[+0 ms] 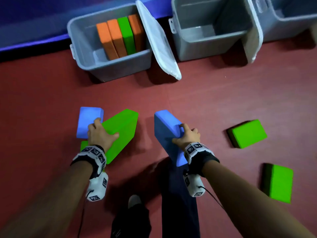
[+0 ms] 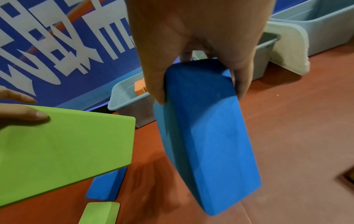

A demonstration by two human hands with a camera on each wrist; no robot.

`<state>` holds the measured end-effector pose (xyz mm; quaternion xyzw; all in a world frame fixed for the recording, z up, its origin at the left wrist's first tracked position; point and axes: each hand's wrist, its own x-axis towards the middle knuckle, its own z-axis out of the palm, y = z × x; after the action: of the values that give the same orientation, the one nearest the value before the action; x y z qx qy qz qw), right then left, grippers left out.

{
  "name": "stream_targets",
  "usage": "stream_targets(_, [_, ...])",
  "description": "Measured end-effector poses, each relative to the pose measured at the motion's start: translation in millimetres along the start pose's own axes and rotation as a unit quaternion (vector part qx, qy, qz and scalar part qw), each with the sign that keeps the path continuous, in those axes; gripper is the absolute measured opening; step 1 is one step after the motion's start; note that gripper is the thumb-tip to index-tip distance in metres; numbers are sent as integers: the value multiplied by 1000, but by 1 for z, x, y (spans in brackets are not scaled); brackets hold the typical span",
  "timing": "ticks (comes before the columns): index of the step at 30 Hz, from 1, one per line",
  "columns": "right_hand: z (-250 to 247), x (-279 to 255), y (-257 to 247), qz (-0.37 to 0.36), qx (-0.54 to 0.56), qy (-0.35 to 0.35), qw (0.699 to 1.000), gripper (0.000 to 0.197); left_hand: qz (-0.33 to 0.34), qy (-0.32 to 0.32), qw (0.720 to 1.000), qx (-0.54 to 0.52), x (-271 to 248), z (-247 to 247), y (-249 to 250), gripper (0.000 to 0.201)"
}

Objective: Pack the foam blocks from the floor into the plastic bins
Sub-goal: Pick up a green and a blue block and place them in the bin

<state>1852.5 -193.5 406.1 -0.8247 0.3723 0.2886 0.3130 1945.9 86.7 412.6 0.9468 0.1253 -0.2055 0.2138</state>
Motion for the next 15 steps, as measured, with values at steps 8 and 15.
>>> stream_targets(8, [-90,85,-91,-111,-2,17,994,65,-48,66,995,-61,91,-27,86,89])
stream_targets(15, [-104,142,-169,-144,0,38,989,57,64,59,995,-45,171,-52,110,35])
